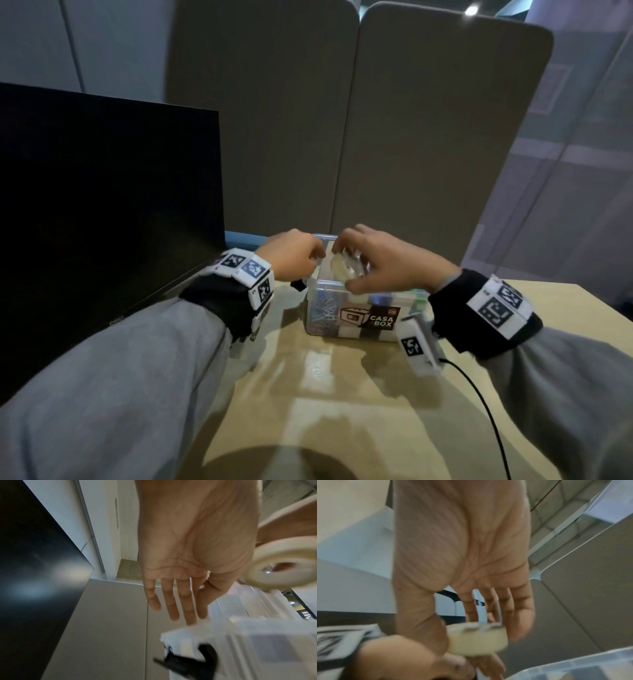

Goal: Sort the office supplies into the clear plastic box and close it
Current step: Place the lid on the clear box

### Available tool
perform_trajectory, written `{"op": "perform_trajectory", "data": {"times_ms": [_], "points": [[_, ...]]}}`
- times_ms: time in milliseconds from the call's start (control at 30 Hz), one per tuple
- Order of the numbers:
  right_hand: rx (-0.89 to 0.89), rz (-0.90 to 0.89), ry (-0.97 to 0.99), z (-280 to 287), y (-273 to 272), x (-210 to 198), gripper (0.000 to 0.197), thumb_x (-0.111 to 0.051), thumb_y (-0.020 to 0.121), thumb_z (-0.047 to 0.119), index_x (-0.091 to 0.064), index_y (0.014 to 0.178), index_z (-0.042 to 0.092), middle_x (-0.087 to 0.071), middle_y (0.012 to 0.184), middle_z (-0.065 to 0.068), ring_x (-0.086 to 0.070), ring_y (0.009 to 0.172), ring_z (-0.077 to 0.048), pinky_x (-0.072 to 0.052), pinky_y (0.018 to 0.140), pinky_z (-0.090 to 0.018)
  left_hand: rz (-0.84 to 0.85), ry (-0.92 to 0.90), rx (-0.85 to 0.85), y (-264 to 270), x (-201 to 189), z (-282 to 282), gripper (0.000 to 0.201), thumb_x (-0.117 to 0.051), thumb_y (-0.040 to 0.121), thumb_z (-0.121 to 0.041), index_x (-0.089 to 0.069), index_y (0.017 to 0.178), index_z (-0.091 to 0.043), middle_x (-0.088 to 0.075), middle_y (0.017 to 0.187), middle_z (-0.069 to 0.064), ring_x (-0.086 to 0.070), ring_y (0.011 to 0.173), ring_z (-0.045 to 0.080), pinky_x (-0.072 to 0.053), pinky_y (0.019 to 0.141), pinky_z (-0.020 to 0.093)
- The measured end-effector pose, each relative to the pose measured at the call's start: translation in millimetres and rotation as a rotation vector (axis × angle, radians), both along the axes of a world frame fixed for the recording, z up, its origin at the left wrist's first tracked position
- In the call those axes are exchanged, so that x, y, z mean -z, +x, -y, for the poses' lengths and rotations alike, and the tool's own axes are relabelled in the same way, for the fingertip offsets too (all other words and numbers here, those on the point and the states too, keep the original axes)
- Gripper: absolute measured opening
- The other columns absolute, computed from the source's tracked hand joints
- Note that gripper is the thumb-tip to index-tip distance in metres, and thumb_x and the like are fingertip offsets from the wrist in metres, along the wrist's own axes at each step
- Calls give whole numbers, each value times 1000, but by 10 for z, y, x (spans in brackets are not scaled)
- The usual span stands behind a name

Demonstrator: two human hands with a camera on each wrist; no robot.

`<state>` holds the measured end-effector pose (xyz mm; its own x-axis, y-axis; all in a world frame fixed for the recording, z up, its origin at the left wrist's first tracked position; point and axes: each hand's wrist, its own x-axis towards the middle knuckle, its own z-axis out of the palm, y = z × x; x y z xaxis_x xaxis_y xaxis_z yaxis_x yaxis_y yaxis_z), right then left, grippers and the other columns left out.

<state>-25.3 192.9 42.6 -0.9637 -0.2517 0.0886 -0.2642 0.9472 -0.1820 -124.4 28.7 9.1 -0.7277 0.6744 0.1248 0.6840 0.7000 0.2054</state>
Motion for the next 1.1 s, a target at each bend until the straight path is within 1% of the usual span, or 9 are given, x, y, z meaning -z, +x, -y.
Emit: {"op": "perform_trajectory", "data": {"times_ms": [133,233,400,533,633,733,867,1000,1100], "points": [[162,-166,-213,-215,-163,53,52,-74,76,22,-50,123,20,-48,110,0,-52,98,-15,-46,81,-26,27,81,-17,47,274,-195,36,-46,98,-26,-55,132,-21,-60,127,4,-58,111,18,-50,93,38],[286,-273,-385,-305,-339,196,54,-72,78,22,-51,127,17,-54,112,0,-55,99,-14,-42,80,-21,67,204,-30,61,360,-362,38,-45,99,-22,-49,137,-17,-57,132,5,-59,108,19,-50,90,35],[375,-339,-627,-363,-562,496,49,-74,79,25,-53,122,14,-62,108,0,-61,95,-15,-52,81,-28,112,330,-16,32,352,-583,41,-46,96,-10,-44,137,-15,-47,139,5,-55,111,19,-47,94,37],[369,-363,-401,-398,-632,727,44,-71,76,26,-54,116,16,-59,103,2,-51,97,-16,-48,84,-33,95,254,-113,-111,391,-625,49,-49,91,-12,-42,140,-14,-42,146,4,-37,136,21,-31,113,43],[419,-373,-285,-446,-645,758,40,-68,78,29,-55,114,17,-59,108,1,-45,100,-18,-43,89,-36,191,105,-144,-218,381,-587,62,-45,92,-14,-28,151,-12,-19,161,5,-10,149,20,-16,120,49],[457,-264,-145,-444,-697,784,37,-63,85,33,-54,117,18,-59,114,-3,-47,111,-23,-38,99,-42,236,35,-153,-237,366,-566,66,-42,95,-15,-16,156,-12,-1,164,6,9,150,21,-8,120,50],[474,-256,-65,-418,-736,776,29,-57,92,32,-57,117,17,-60,114,-4,-53,111,-25,-33,99,-42,232,-26,-162,-225,358,-579,61,-42,96,-18,-22,154,-10,3,164,7,11,150,22,-8,119,52],[499,-277,8,-400,-707,754,12,-58,90,15,-68,97,14,-53,99,-2,-57,101,-27,-35,92,-38,217,-52,-163,-234,361,-599,57,-43,97,-21,-30,152,-10,2,164,7,11,150,23,-11,119,53],[492,-292,80,-384,-707,759,14,-56,92,14,-70,90,12,-61,97,-7,-58,98,-29,-40,88,-37,215,-58,-157,-253,383,-601,56,-42,98,-22,-31,151,-10,2,164,9,12,150,25,-11,120,54]]}}
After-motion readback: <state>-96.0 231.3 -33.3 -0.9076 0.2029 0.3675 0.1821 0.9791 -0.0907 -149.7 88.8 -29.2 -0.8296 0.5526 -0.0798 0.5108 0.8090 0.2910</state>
